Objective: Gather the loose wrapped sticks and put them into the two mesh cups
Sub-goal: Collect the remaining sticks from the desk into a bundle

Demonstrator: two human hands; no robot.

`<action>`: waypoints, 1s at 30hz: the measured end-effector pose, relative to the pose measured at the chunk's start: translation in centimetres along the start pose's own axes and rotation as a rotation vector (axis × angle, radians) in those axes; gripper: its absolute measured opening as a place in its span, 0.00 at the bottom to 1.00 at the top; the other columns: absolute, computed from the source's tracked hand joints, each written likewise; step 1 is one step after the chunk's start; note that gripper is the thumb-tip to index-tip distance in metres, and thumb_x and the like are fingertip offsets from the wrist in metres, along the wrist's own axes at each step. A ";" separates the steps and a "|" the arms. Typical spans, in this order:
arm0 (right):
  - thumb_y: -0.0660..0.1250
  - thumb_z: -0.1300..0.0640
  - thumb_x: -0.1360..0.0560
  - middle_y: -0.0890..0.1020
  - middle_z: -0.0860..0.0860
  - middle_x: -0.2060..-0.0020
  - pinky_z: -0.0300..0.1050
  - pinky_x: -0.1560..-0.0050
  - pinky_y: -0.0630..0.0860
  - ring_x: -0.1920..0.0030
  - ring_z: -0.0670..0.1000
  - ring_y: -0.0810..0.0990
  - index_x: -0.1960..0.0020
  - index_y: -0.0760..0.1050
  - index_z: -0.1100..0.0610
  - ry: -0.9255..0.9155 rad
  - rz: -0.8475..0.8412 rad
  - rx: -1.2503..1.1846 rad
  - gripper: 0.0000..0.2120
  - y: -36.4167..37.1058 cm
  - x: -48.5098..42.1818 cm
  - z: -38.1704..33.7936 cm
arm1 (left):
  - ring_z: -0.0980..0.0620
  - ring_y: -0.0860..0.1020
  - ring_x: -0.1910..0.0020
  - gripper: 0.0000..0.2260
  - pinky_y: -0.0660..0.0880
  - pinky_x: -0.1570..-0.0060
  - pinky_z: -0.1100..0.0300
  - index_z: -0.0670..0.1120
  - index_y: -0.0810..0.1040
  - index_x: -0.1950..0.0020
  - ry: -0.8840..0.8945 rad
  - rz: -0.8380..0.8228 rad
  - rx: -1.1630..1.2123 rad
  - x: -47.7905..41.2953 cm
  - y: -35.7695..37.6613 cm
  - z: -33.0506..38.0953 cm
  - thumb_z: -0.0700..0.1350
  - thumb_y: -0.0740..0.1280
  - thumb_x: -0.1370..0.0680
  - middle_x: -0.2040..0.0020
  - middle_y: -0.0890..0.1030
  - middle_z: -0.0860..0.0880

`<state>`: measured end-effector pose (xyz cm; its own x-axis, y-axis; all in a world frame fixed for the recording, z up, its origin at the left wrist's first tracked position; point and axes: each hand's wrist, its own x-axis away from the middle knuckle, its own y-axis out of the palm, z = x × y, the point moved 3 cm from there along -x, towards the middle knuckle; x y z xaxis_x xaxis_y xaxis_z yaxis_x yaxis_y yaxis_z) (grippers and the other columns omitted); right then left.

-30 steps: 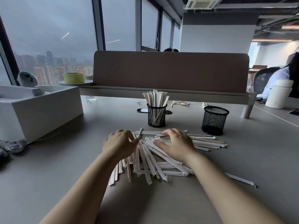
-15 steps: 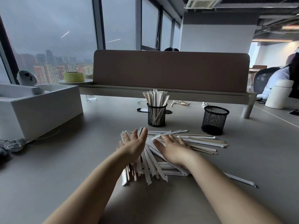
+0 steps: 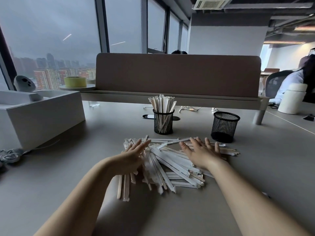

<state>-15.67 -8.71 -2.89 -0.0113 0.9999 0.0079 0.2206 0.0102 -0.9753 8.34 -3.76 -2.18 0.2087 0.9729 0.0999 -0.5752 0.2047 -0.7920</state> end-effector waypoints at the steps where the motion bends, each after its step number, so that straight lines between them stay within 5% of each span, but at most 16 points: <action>1: 0.37 0.25 0.30 0.46 0.49 0.22 0.60 0.27 0.34 0.23 0.56 0.39 0.22 0.45 0.47 -0.003 -0.013 -0.005 0.42 0.1 0.0 0.0 | 0.48 0.35 0.23 0.32 0.37 0.26 0.41 0.69 0.45 0.30 0.031 -0.015 0.014 0.0 0.3 0.3 0.46 0.53 0.29 0.21 0.39 0.51; 6: 0.36 0.27 0.28 0.51 0.50 0.22 0.58 0.26 0.43 0.23 0.57 0.48 0.23 0.51 0.50 -0.021 -0.037 -0.019 0.42 -0.1 0.3 -0.8 | 0.49 0.37 0.23 0.41 0.35 0.26 0.43 0.60 0.53 0.24 0.005 0.040 0.107 -0.3 1.8 2.5 0.49 0.53 0.39 0.21 0.43 0.50; 11: 0.35 0.31 0.25 0.68 0.54 0.29 0.57 0.31 0.54 0.29 0.58 0.60 0.31 0.66 0.54 -0.082 -0.016 0.027 0.39 -0.5 1.3 -2.7 | 0.48 0.46 0.22 0.40 0.43 0.26 0.41 0.59 0.63 0.28 -0.047 0.195 0.355 -1.0 3.1 3.2 0.50 0.56 0.42 0.21 0.52 0.49; 15: 0.38 0.37 0.21 0.70 0.56 0.30 0.54 0.31 0.56 0.28 0.58 0.60 0.30 0.66 0.56 -0.118 -0.044 -0.010 0.33 -0.6 2.1 -4.0 | 0.50 0.52 0.24 0.39 0.48 0.26 0.43 0.54 0.66 0.29 -0.032 0.244 0.470 -0.6 3.5 4.4 0.48 0.58 0.43 0.23 0.57 0.49; 18: 0.39 0.36 0.21 0.65 0.53 0.26 0.54 0.28 0.51 0.26 0.57 0.56 0.27 0.63 0.54 -0.164 -0.038 0.000 0.33 -1.0 2.1 -3.7 | 0.48 0.43 0.22 0.38 0.40 0.27 0.37 0.55 0.61 0.27 -0.021 0.187 0.329 -0.2 2.2 4.4 0.46 0.61 0.38 0.21 0.48 0.50; 22: 0.35 0.22 0.36 0.52 0.48 0.22 0.56 0.26 0.33 0.22 0.53 0.45 0.23 0.51 0.49 -0.133 -0.120 0.025 0.50 -1.3 2.1 -1.4 | 0.50 0.33 0.24 0.36 0.32 0.29 0.42 0.62 0.52 0.25 0.033 0.094 -0.092 0.4 0.0 2.0 0.41 0.59 0.29 0.22 0.38 0.54; 25: 0.35 0.20 0.41 0.53 0.48 0.22 0.56 0.26 0.42 0.23 0.54 0.50 0.23 0.50 0.50 -0.110 -0.168 0.035 0.54 -1.7 2.6 -0.3 | 0.49 0.32 0.25 0.39 0.32 0.28 0.43 0.64 0.47 0.25 0.038 -0.035 -0.240 0.7 -0.2 0.9 0.36 0.60 0.27 0.22 0.37 0.55; 30: 0.43 0.18 0.46 0.51 0.49 0.22 0.58 0.26 0.49 0.23 0.55 0.47 0.22 0.48 0.49 -0.172 -0.256 -0.050 0.59 -2.4 3.8 -1.1 | 0.57 0.30 0.29 0.40 0.29 0.30 0.48 0.70 0.44 0.30 0.142 -0.089 -0.223 1.0 0.4 1.6 0.52 0.60 0.36 0.23 0.37 0.59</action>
<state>-15.13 -4.91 -0.26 -0.2366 0.9486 0.2103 0.2373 0.2663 -0.9342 7.11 -2.51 -1.42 0.3684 0.9241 0.1020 -0.3648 0.2446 -0.8984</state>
